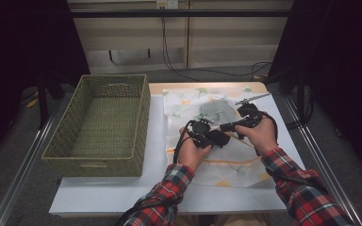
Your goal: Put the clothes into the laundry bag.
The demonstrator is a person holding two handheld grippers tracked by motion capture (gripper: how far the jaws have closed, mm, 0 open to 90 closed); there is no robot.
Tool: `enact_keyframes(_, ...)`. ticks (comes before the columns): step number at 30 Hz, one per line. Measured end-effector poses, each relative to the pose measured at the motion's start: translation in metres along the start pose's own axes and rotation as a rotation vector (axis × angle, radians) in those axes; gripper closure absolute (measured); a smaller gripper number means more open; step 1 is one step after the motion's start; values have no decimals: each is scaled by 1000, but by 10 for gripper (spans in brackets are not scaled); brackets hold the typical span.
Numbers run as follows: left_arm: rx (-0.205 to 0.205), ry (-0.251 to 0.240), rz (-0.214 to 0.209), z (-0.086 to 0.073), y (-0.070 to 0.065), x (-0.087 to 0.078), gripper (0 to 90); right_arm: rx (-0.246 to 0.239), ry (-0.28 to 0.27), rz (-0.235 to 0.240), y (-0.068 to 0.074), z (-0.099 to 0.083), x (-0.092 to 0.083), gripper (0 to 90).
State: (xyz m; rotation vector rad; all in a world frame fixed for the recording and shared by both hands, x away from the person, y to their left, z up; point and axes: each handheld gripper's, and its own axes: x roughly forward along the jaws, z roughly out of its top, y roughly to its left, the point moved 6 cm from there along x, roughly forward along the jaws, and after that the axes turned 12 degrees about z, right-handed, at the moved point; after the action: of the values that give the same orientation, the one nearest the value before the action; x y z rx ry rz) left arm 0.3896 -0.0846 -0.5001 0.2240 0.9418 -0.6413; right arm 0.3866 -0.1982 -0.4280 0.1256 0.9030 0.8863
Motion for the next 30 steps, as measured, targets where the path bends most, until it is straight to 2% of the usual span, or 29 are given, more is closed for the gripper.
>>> enact_keyframes(2,1,-23,7,2,1,1,814,0,2,-1,0,-1,0,900)
enact_keyframes(3,-8,-25,-2,3,1,1,813,-2,5,-3,0,-1,0,900)
enact_keyframes(8,-1,-51,9,6,3,0,806,-5,5,-2,0,-1,0,900)
enact_keyframes(13,-20,-27,-11,4,4,-1,763,-1,6,-2,1,-1,1,900)
enact_keyframes(17,-40,-3,-42,0,3,-5,674,-4,9,4,1,-2,2,900)
enact_keyframes(18,-56,-2,-62,-1,2,-6,636,-3,8,6,2,-2,1,900)
enact_keyframes(21,-36,3,-52,-4,1,-12,515,-3,14,8,2,-3,1,900)
enact_keyframes(23,-37,16,-68,-6,0,-16,470,-4,14,10,2,-4,1,900)
enact_keyframes(25,-22,28,-60,-8,0,-19,413,-1,14,14,2,-5,1,900)
enact_keyframes(28,-18,34,-69,-11,0,-24,340,0,16,15,2,-7,2,900)
enact_keyframes(30,1,43,-69,-14,2,-27,294,2,24,17,2,-8,2,900)
